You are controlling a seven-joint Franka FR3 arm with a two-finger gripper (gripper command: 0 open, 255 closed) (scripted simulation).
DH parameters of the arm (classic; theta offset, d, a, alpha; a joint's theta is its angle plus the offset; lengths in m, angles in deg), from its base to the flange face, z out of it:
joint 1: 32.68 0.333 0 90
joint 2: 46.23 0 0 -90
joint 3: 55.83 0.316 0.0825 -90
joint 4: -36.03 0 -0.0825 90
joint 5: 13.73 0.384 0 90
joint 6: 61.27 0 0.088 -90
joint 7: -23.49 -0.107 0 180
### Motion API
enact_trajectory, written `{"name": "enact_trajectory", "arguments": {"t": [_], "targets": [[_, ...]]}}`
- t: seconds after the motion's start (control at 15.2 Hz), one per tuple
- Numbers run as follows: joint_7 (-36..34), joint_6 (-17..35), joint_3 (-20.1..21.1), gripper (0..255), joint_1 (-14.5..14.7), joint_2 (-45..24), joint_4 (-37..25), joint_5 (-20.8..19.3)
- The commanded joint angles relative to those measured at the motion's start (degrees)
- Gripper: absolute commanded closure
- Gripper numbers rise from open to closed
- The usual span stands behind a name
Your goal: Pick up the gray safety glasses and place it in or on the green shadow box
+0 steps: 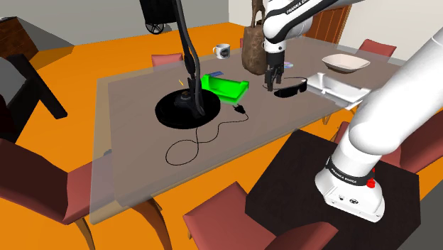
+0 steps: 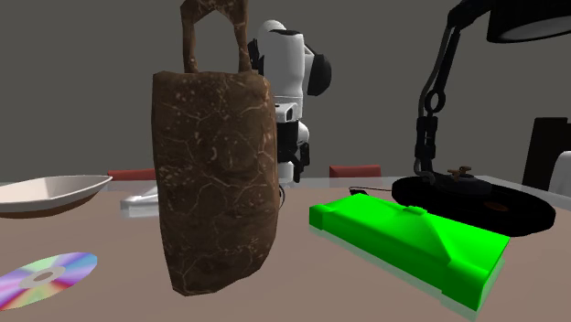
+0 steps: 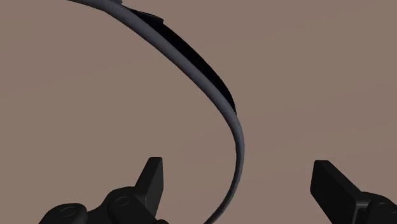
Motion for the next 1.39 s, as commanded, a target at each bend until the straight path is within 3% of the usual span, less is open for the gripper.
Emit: {"name": "enact_trajectory", "arguments": {"t": [0.0, 0.66, 0.73, 1.32], "targets": [[-0.01, 1.63, -0.11, 0, 0.01, -0.41, 1.19, 0.03], [0.10, 3.78, -0.33, 0, -0.03, -1.18, 2.59, 0.05], [0.10, 3.78, -0.33, 255, -0.03, -1.18, 2.59, 0.05], [0.10, 3.79, -0.33, 255, -0.03, -1.19, 2.60, 0.06]]}}
